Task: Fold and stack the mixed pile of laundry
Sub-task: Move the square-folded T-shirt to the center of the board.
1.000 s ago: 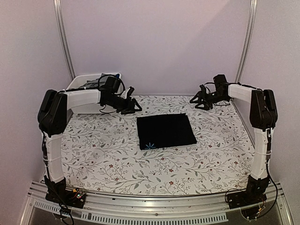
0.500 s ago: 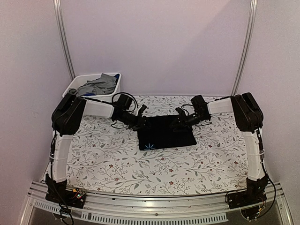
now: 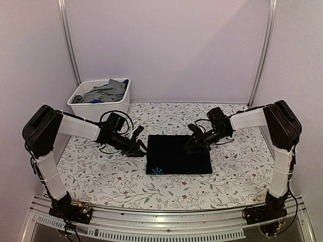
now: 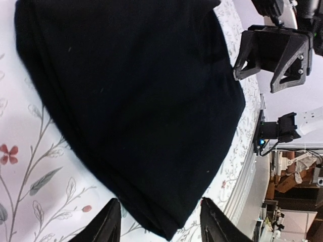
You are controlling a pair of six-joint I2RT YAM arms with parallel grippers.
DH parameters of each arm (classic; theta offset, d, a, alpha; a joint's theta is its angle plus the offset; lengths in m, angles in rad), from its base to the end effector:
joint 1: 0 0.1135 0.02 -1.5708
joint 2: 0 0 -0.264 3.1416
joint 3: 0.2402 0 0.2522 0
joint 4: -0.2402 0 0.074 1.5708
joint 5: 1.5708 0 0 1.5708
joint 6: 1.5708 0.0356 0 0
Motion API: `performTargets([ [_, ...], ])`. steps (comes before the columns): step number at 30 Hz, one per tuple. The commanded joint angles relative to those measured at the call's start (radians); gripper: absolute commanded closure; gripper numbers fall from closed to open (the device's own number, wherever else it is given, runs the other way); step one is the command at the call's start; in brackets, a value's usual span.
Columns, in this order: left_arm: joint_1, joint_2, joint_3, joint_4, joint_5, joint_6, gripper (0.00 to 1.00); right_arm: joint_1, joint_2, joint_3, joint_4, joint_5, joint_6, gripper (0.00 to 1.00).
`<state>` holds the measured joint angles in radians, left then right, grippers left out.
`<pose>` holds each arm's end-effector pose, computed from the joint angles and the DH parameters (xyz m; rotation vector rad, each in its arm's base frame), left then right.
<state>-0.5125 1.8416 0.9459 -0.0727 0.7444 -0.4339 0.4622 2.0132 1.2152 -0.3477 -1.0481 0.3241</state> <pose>0.2909 -0.1913 0.1316 0.4251 2.6340 -1.2954 0.3307 0.1992 0.1350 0.5082 -2.5988 -1.6200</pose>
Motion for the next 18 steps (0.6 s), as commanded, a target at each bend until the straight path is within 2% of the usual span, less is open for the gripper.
performTargets([
  [1,-0.005,-0.013,0.091,0.031,0.054,0.028,0.47,-0.017,-0.026,0.097,-0.006,-0.006,-0.010,0.47],
  [3,-0.005,0.037,0.160,0.039,0.071,0.025,0.47,-0.029,0.026,0.140,0.006,-0.009,-0.004,0.51],
  [11,0.000,0.339,0.500,0.022,0.084,-0.007,0.48,-0.094,0.226,0.295,0.068,-0.041,0.042,0.53],
  [14,0.016,0.432,0.555,0.055,0.080,-0.056,0.48,-0.125,0.298,0.337,0.084,-0.041,0.046,0.53],
  [18,0.057,0.521,0.553,0.175,0.085,-0.136,0.51,-0.162,0.399,0.380,0.118,-0.054,0.079,0.54],
])
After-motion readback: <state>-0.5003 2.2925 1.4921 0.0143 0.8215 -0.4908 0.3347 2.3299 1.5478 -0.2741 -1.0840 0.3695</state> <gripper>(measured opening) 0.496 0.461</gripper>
